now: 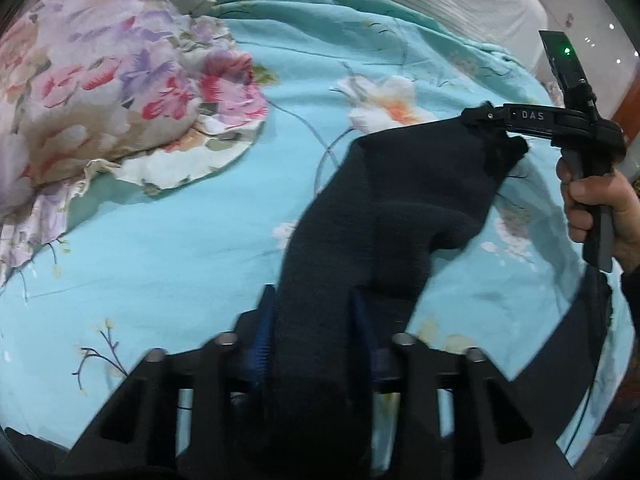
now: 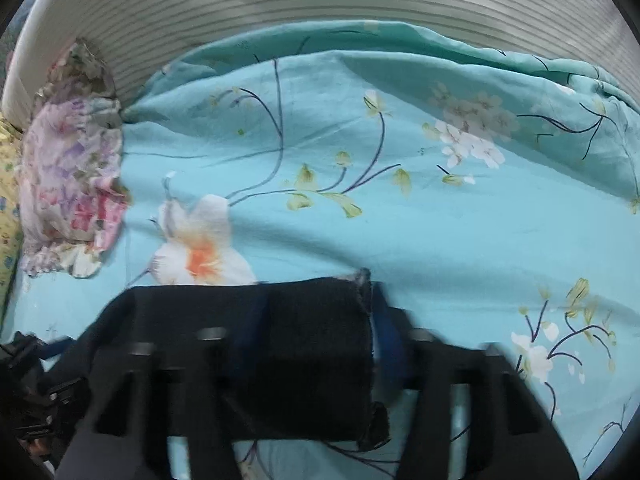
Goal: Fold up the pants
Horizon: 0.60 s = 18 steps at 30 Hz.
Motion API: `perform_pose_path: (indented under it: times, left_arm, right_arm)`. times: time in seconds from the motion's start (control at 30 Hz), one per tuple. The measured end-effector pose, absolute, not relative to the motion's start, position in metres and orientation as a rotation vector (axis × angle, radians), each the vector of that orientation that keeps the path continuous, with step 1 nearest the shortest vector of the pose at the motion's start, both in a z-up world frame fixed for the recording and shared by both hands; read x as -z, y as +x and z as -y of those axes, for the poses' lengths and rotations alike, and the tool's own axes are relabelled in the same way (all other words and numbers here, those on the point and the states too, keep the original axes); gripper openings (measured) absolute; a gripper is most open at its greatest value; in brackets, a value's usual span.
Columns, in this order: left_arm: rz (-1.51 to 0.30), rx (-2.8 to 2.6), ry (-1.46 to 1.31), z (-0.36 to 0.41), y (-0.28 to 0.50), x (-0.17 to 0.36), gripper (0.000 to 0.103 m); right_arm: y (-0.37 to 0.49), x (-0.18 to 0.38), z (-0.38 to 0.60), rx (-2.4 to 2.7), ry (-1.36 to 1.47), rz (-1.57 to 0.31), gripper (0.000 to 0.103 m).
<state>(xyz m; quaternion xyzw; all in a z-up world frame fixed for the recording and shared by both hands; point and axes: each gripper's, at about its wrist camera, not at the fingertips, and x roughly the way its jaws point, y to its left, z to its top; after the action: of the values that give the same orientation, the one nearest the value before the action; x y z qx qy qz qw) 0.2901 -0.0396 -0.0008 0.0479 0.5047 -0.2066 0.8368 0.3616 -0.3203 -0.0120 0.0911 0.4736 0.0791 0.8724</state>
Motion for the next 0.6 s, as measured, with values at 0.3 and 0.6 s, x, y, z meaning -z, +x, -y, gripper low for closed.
perform_pose_path:
  times: [0.3,0.6]
  left_arm:
    - [-1.019,0.479,0.081,0.037,0.261,-0.023,0.009]
    - [-0.981,0.591,0.089,0.048,0.202,-0.048,0.008]
  right_arm:
    - [0.32,-0.027,0.353,-0.199,0.332,-0.896,0.01]
    - [0.26,-0.054,0.381,-0.219,0.415,-0.826,0.009]
